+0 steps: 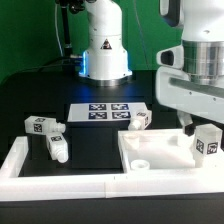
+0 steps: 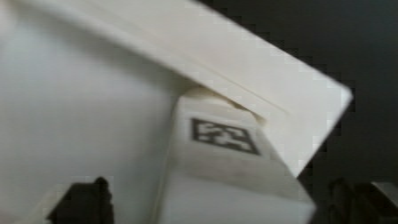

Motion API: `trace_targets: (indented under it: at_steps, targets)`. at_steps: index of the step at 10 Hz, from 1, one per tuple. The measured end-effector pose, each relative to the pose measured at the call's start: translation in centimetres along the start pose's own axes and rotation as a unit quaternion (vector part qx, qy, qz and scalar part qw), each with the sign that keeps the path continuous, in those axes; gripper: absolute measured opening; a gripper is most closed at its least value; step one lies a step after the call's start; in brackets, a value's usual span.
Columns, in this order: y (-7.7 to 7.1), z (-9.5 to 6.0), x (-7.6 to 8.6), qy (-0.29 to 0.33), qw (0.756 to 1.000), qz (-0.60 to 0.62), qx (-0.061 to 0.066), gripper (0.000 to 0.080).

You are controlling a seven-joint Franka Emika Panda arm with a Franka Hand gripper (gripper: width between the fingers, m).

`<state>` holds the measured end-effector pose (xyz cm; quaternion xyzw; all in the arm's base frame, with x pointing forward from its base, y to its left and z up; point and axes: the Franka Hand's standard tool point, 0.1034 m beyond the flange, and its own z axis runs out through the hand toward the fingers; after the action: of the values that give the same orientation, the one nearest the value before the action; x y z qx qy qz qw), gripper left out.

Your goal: Assemble one leg

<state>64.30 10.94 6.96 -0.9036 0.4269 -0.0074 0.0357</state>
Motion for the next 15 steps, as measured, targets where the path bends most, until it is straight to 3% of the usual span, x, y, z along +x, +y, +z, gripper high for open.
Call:
trace_targets:
  at_steps: [2, 5, 7, 9, 10, 12, 15]
  targets:
    - [-0.8, 0.4, -1.4, -0.007, 0.997, -0.082, -0.002, 0.0640]
    - [-0.7, 0.4, -1.2, -0.007, 0.982, -0.189, -0.002, 0.0649]
    - [-0.7, 0.2, -1.2, 0.004, 0.932, -0.362, -0.015, 0.0649]
    - [-0.8, 0.1, -1.0, 0.004, 0.894, -0.447, -0.015, 0.0649]
    - [-0.8, 0.1, -1.0, 0.004, 0.902, -0.431, -0.015, 0.0595]
    - [-0.5, 0.0, -0.6, 0.007, 0.907, -0.422, -0.018, 0.0307]
    - [-0.4, 0.1, -0.4, 0.009, 0.947, -0.320, -0.017, 0.0285]
